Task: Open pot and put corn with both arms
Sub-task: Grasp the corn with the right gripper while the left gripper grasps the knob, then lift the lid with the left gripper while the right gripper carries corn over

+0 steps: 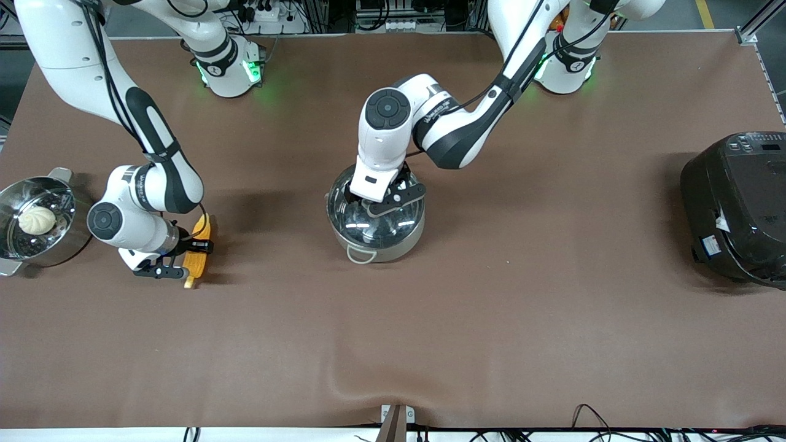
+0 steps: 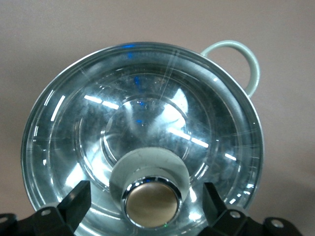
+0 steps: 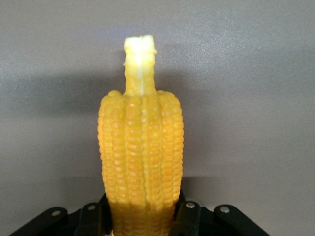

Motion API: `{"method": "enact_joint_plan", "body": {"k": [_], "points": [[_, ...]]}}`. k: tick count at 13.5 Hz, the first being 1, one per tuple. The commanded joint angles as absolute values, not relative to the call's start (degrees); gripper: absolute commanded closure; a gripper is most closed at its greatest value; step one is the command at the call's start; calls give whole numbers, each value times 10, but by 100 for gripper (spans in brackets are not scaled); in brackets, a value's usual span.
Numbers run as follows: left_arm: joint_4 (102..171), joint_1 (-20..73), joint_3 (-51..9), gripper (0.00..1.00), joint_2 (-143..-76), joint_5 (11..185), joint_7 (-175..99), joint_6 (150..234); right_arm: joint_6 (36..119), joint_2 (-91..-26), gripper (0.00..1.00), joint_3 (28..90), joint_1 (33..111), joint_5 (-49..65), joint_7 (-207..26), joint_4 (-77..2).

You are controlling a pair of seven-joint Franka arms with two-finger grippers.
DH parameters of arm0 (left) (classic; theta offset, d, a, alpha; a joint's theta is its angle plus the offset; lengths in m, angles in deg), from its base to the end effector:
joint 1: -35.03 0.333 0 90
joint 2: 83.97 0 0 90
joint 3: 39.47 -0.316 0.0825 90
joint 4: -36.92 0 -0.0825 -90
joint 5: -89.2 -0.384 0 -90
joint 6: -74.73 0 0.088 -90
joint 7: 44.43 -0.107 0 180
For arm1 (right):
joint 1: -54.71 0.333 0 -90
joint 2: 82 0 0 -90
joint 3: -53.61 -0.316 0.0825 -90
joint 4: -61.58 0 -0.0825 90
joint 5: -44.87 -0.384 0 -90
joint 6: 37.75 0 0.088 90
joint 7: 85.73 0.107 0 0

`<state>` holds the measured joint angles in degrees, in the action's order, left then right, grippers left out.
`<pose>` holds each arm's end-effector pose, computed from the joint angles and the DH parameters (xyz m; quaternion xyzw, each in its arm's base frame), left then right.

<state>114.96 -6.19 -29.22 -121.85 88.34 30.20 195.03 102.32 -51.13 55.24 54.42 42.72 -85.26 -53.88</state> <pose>0.4813 -0.5574 0.3437 0.9740 0.2173 -0.0226 0.0598 0.5900 -0.0197 0.1722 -0.9979 0.0342 0.0543 0.0045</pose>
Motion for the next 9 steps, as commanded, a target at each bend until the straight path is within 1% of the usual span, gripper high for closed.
{"method": "enact_joint_plan", "body": {"k": [1,4,5,7,8,9], "points": [[1136,-72,-298,5,-1229,871,319,1953,1030,-515,100,549,542,421,-850,-545],[1136,-77,-298,14,-1228,872,320,1953,1023,-527,100,549,544,421,-850,-545],[1136,-77,-297,19,-1228,872,320,1953,1020,-537,100,549,544,421,-851,-545],[1136,-78,-298,37,-1231,872,319,1953,1007,-557,100,548,544,421,-851,-544],[1136,-79,-298,48,-1232,872,319,1953,995,-566,100,548,545,421,-851,-543],[1136,-79,-298,61,-1232,872,319,1953,984,-576,100,548,545,421,-851,-542]]}}
